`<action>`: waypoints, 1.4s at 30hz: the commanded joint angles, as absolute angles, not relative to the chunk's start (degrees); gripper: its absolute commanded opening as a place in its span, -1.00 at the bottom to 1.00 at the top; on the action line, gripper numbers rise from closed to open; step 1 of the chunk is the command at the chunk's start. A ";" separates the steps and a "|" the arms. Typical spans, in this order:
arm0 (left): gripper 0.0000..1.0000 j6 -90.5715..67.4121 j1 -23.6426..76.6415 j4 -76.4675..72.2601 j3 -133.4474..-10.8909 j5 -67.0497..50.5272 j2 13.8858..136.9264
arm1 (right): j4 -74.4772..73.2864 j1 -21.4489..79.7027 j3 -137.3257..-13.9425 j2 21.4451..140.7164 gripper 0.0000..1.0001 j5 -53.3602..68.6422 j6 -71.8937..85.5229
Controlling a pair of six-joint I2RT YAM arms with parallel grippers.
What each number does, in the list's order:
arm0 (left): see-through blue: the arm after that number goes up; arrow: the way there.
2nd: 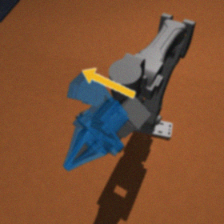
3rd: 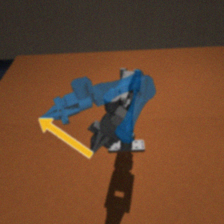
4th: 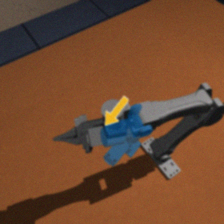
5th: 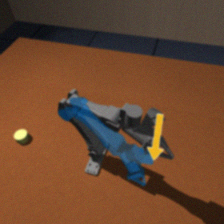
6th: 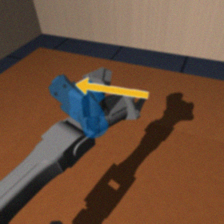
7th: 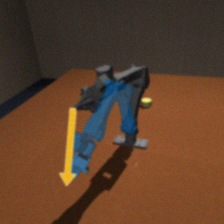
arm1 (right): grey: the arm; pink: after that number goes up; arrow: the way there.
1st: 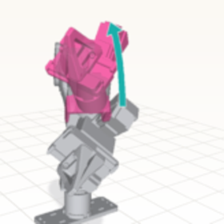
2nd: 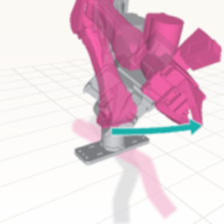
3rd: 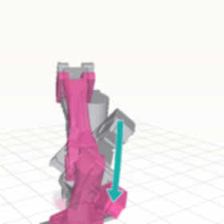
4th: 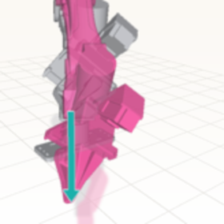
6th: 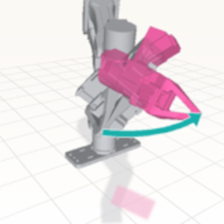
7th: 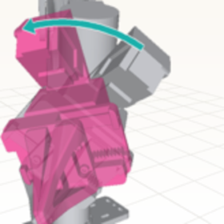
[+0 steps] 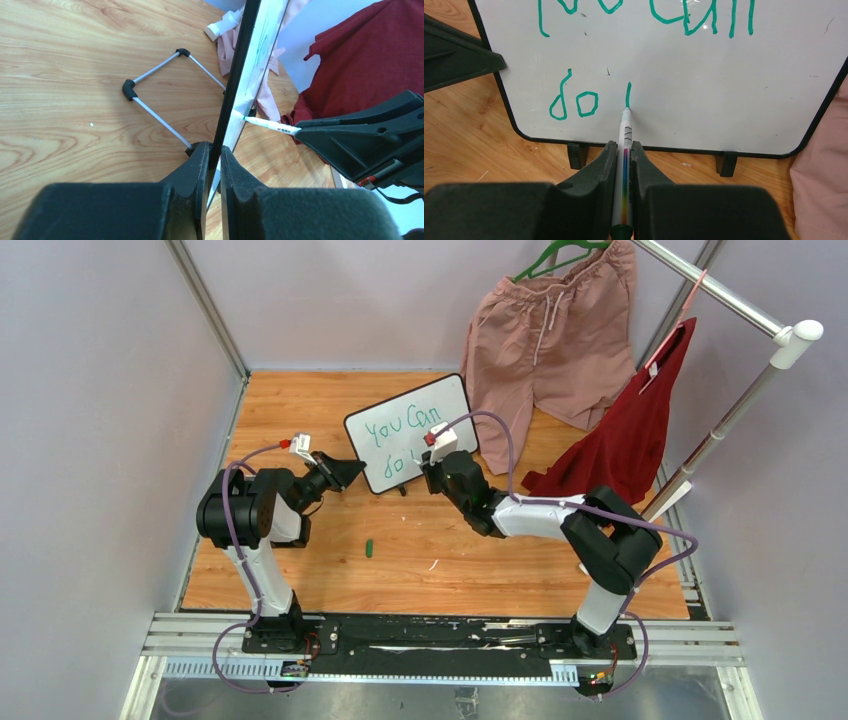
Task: Write a sentence on the whiteboard
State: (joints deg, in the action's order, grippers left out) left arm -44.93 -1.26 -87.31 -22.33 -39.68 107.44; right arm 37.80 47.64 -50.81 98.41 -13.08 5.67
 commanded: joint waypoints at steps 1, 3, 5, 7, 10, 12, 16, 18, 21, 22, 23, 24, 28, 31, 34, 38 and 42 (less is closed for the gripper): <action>-1.00 -44.03 -0.92 -89.22 -22.15 -39.73 108.63 | 36.06 48.01 -49.31 98.26 -1.00 -14.15 6.42; -1.00 -44.03 -0.97 -89.26 -22.15 -39.73 108.63 | 35.99 48.08 -49.22 98.23 -1.00 -14.15 6.50; -1.00 -44.03 -0.97 -89.22 -22.15 -39.74 108.63 | 35.80 48.03 -49.09 98.17 -1.00 -14.17 6.56; -1.00 -44.06 -0.97 -89.25 -22.15 -39.73 108.63 | 35.77 48.05 -48.98 98.17 -1.00 -14.22 6.63; -1.00 -44.03 -0.96 -89.21 -22.15 -39.73 108.63 | 35.55 48.08 -48.93 98.20 -1.00 -14.61 6.55; -1.00 -44.03 -0.90 -89.21 -22.15 -39.73 108.63 | 35.47 48.08 -48.95 98.15 -1.00 -15.03 6.42; -1.00 -44.03 -0.96 -89.26 -22.15 -39.73 108.63 | 35.42 47.85 -49.06 98.17 -1.00 -16.36 5.90; -1.00 -44.04 -0.97 -89.25 -22.15 -39.73 108.61 | 35.42 47.37 -49.08 97.81 -1.00 -16.48 6.13; -1.00 -44.03 -0.97 -89.22 -22.16 -39.73 108.63 | 35.42 46.95 -49.10 97.25 -1.00 -16.61 5.89; -1.00 -44.03 -0.97 -89.25 -22.15 -39.73 108.63 | 35.42 46.81 -49.16 97.09 -1.00 -16.65 5.86; -1.00 -44.03 -0.93 -89.21 -22.15 -39.73 108.63 | 35.46 46.76 -49.21 96.97 -1.00 -16.62 5.91; -1.00 -44.03 -0.91 -89.21 -22.15 -39.74 108.63 | 35.55 46.76 -49.17 96.88 -1.00 -16.60 5.89; -1.00 -44.03 -0.92 -89.21 -22.15 -39.77 108.63 | 36.02 46.76 -48.98 96.43 -1.00 -16.35 5.97; -1.00 -44.04 -0.96 -89.21 -22.15 -39.81 108.64 | 36.12 46.76 -48.86 96.01 -1.00 -16.65 5.86; -1.00 -44.05 -0.96 -89.21 -22.19 -39.80 108.65 | 36.21 46.76 -48.78 95.51 -1.00 -16.81 5.73; -1.00 -44.04 -0.96 -89.23 -22.15 -39.81 108.68 | 37.18 46.82 -48.48 94.48 -1.00 -15.62 5.88; -1.00 -44.03 -0.92 -89.21 -22.15 -39.81 108.71 | 38.56 47.55 -48.18 93.65 -1.00 -13.85 5.90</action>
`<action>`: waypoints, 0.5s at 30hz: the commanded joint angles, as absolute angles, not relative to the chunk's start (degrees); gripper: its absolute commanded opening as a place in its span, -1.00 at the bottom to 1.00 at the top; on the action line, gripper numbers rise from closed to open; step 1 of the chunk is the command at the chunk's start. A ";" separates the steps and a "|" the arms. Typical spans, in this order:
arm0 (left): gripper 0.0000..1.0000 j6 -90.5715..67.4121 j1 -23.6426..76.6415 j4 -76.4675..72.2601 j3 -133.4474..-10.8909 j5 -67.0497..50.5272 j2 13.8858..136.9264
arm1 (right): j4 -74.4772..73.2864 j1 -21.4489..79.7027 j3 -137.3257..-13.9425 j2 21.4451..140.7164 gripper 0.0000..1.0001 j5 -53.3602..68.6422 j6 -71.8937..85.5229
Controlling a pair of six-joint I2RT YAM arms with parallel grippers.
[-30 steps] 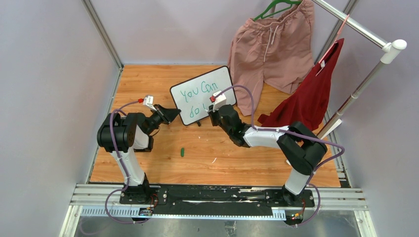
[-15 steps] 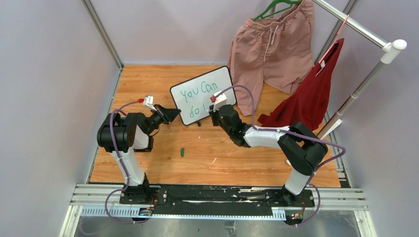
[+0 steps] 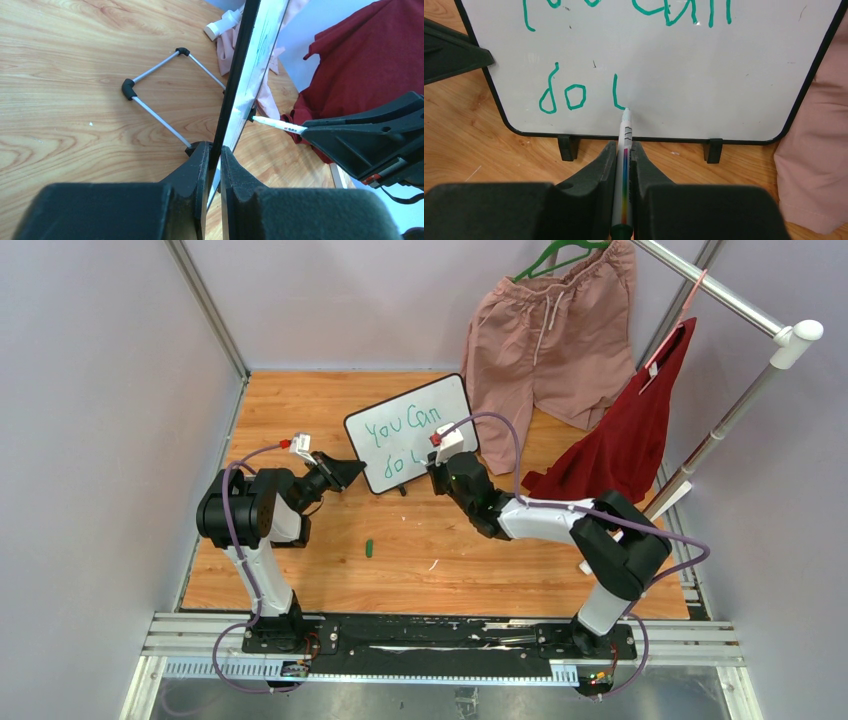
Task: Write a sentence on the whiteboard
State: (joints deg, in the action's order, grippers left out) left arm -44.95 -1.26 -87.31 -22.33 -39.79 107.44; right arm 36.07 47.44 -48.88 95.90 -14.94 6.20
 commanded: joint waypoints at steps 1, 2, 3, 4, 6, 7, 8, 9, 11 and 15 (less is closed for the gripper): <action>-1.00 -44.08 -0.96 -89.21 -22.15 -39.81 108.71 | 38.63 47.78 -48.43 93.68 -1.00 -13.65 5.89; -1.00 -44.04 -0.97 -89.21 -22.15 -39.81 108.64 | 38.67 47.87 -48.67 93.71 -1.00 -13.48 5.87; -1.00 -44.03 -0.94 -89.22 -22.15 -39.81 108.64 | 38.67 47.97 -48.92 93.77 -1.00 -13.20 5.83; -1.00 -44.03 -0.95 -89.21 -22.15 -39.81 108.63 | 38.59 48.06 -49.21 93.97 -1.00 -13.05 5.80; -1.00 -44.03 -0.94 -89.21 -22.15 -39.81 108.63 | 38.35 48.16 -49.83 94.35 -1.00 -12.78 5.75; -1.00 -44.08 -0.93 -89.21 -22.15 -39.81 108.59 | 38.25 48.16 -50.10 94.52 -1.00 -12.66 5.72; -1.00 -44.08 -0.92 -89.21 -22.15 -39.81 108.67 | 38.19 48.16 -50.32 94.66 -1.00 -12.53 5.77; -1.00 -44.11 -0.96 -89.23 -22.15 -39.81 108.71 | 38.15 48.16 -50.55 94.92 -1.00 -12.37 5.80; -1.00 -44.12 -0.96 -89.24 -22.15 -39.81 108.68 | 38.14 48.30 -51.06 95.23 -1.00 -12.11 5.81; -1.00 -44.12 -0.94 -89.22 -22.22 -39.81 108.72 | 38.14 48.40 -52.01 95.83 -1.00 -11.66 5.84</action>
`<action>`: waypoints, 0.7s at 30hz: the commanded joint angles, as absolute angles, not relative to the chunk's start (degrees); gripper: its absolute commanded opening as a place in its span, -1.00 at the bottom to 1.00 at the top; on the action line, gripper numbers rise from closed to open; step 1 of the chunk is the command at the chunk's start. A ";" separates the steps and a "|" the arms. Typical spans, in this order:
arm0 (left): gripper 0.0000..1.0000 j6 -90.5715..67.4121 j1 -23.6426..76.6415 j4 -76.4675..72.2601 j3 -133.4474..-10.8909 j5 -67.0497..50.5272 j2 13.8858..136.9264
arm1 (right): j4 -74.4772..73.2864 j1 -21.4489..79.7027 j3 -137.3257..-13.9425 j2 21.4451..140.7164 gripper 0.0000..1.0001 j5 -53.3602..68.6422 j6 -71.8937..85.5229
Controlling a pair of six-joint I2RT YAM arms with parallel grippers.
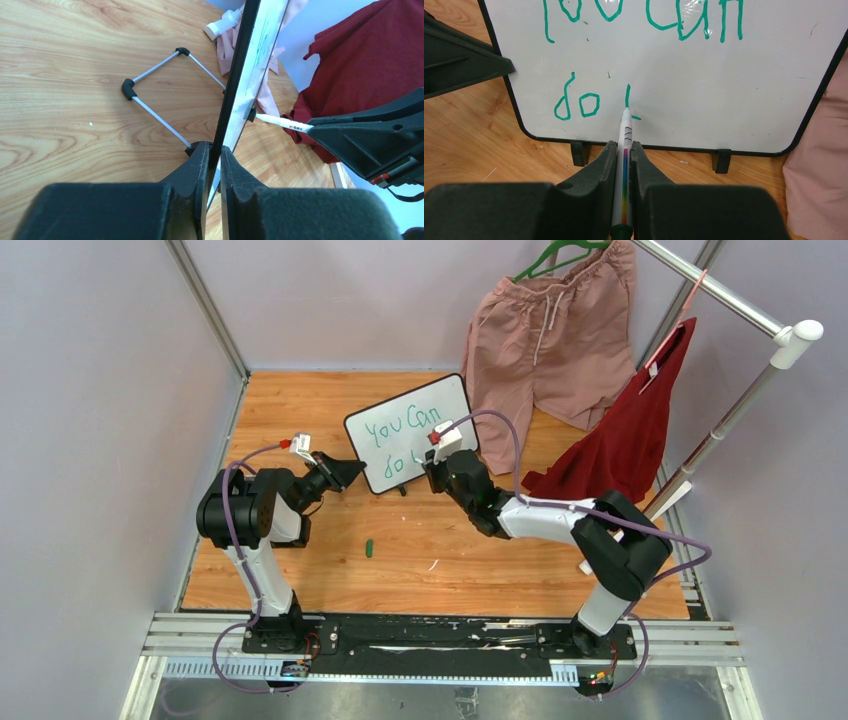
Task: Write a sentence on the whiteboard
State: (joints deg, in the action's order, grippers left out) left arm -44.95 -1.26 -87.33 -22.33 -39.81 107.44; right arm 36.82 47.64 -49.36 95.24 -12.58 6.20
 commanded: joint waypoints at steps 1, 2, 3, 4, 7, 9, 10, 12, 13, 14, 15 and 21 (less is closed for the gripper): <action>-1.00 -44.12 -0.95 -89.21 -22.22 -39.81 108.72 | 38.07 48.50 -52.19 96.07 -1.00 -11.61 5.84; -1.00 -44.12 -0.94 -89.25 -22.17 -39.81 108.72 | 38.06 48.51 -52.43 96.21 -1.00 -11.55 5.87; -1.00 -44.12 -0.96 -89.21 -22.15 -39.81 108.72 | 38.06 48.52 -52.59 96.32 -1.00 -11.52 5.91; -1.00 -44.12 -0.93 -89.21 -22.15 -39.81 108.72 | 38.06 48.54 -52.72 96.54 -1.00 -11.47 5.96; -1.00 -44.12 -0.91 -89.22 -22.19 -39.81 108.72 | 38.06 48.60 -53.12 97.04 -1.00 -11.47 5.98; -1.00 -44.04 -0.94 -89.24 -22.15 -39.81 108.72 | 38.06 48.60 -53.30 97.29 -1.00 -11.51 6.02; -1.00 -44.06 -0.89 -89.22 -22.15 -39.81 108.71 | 38.06 48.60 -53.41 97.45 -1.00 -11.54 6.06; -1.00 -44.03 -0.93 -89.26 -22.15 -39.81 108.70 | 38.06 48.60 -53.59 97.70 -1.00 -11.52 6.04; -1.00 -44.08 -0.94 -89.23 -22.15 -39.81 108.72 | 38.06 48.60 -53.65 97.80 -1.00 -11.52 6.04; -1.00 -44.12 -0.93 -89.26 -22.19 -39.81 108.72 | 37.98 48.66 -53.74 97.88 -1.00 -11.63 6.03; -1.00 -44.11 -0.89 -89.23 -22.15 -39.81 108.71 | 37.97 48.61 -53.78 97.98 -1.00 -11.79 5.95; -1.00 -44.12 -0.94 -89.21 -22.15 -39.81 108.71 | 37.58 48.55 -54.18 98.68 -1.00 -12.57 5.70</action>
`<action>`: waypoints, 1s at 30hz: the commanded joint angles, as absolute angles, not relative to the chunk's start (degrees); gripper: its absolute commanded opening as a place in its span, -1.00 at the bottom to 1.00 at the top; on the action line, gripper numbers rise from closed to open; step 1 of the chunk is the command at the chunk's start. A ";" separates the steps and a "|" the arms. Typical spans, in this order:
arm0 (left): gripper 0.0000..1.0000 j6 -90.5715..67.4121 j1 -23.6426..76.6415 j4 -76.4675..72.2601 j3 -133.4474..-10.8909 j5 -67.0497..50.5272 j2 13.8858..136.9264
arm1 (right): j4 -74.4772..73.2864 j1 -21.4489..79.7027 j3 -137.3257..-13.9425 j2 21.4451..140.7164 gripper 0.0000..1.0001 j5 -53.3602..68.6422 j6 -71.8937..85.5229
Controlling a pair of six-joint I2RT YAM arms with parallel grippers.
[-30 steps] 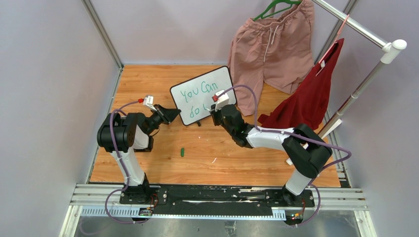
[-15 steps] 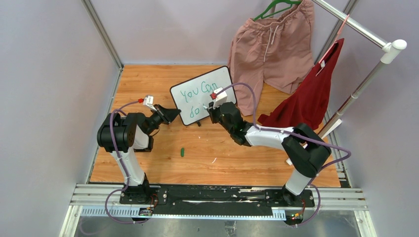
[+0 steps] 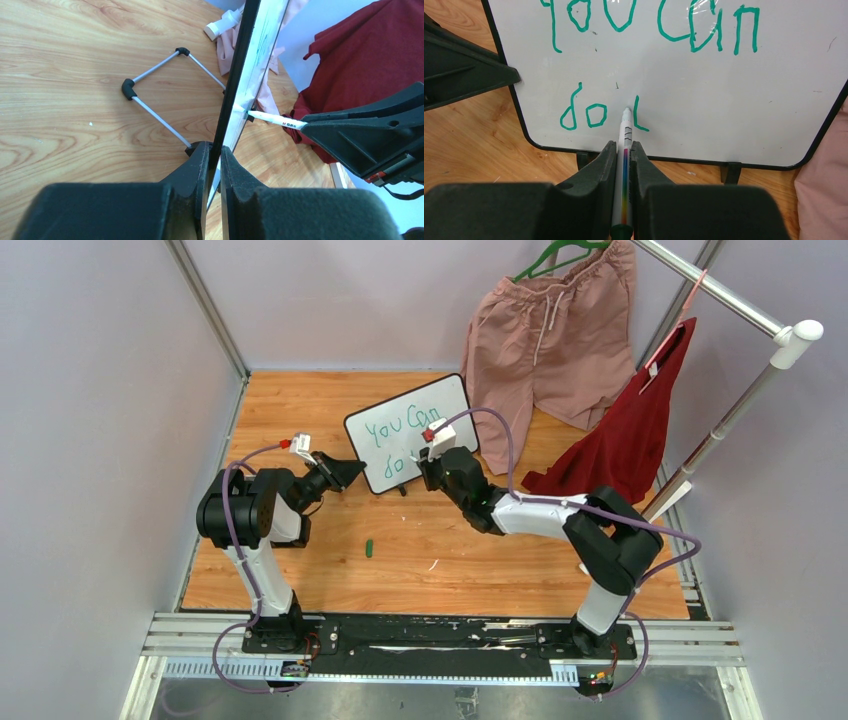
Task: Write a sentence on the whiteboard
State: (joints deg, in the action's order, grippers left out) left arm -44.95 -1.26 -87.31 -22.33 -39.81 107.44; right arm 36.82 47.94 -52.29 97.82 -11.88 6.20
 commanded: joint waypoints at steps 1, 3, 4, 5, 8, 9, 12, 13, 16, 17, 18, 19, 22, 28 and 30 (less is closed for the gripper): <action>-1.00 -44.12 -0.93 -89.25 -22.15 -39.81 108.72 | 37.47 48.53 -54.22 98.86 -1.00 -12.73 5.71; -1.00 -44.12 -0.96 -89.25 -22.15 -39.81 108.67 | 37.40 48.50 -54.26 99.10 -1.00 -12.96 5.67; -1.00 -44.06 -0.93 -89.21 -22.15 -39.81 108.67 | 37.28 48.51 -54.30 99.15 -1.00 -13.08 5.67; -1.00 -44.11 -0.90 -89.24 -22.15 -39.81 108.67 | 37.22 48.44 -54.31 99.28 -1.00 -13.21 5.63; -1.00 -44.12 -0.93 -89.26 -22.15 -39.81 108.67 | 37.01 48.30 -54.20 99.40 -1.00 -13.53 5.63; -1.00 -44.12 -0.96 -89.26 -22.16 -39.81 108.67 | 37.00 48.19 -54.23 99.29 -1.00 -13.60 5.69; -1.00 -44.12 -0.97 -89.26 -22.19 -39.81 108.72 | 36.75 47.93 -54.07 99.24 -1.00 -14.11 5.71; -1.00 -44.12 -0.96 -89.22 -22.15 -39.81 108.72 | 36.67 47.84 -54.06 99.16 -1.00 -14.33 5.70; -1.00 -44.08 -0.91 -89.21 -22.15 -39.86 108.67 | 36.47 47.43 -53.67 98.72 -1.00 -14.82 5.71; -1.00 -44.10 -0.94 -89.22 -22.15 -39.78 108.69 | 36.47 47.29 -53.58 98.51 -1.00 -14.90 5.71; -1.00 -44.09 -0.94 -89.21 -22.15 -39.81 108.72 | 36.47 47.22 -53.47 98.35 -1.00 -15.05 5.67; -1.00 -44.12 -0.96 -89.21 -22.15 -39.81 108.71 | 36.47 47.15 -53.38 98.25 -1.00 -15.10 5.59; -1.00 -44.07 -0.89 -89.21 -22.15 -39.81 108.66 | 36.43 47.02 -53.11 97.98 -1.00 -15.52 5.60; -1.00 -44.04 -0.94 -89.22 -22.15 -39.81 108.72 | 36.23 46.60 -52.91 97.65 -1.00 -16.10 5.64; -1.00 -44.04 -0.90 -89.21 -22.15 -39.81 108.72 | 36.15 46.52 -52.96 97.58 -1.00 -16.36 5.64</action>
State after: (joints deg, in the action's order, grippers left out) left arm -44.93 -1.26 -87.31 -22.33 -39.79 107.44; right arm 36.40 47.77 -52.84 98.41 -13.56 6.20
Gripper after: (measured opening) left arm 0.150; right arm 0.153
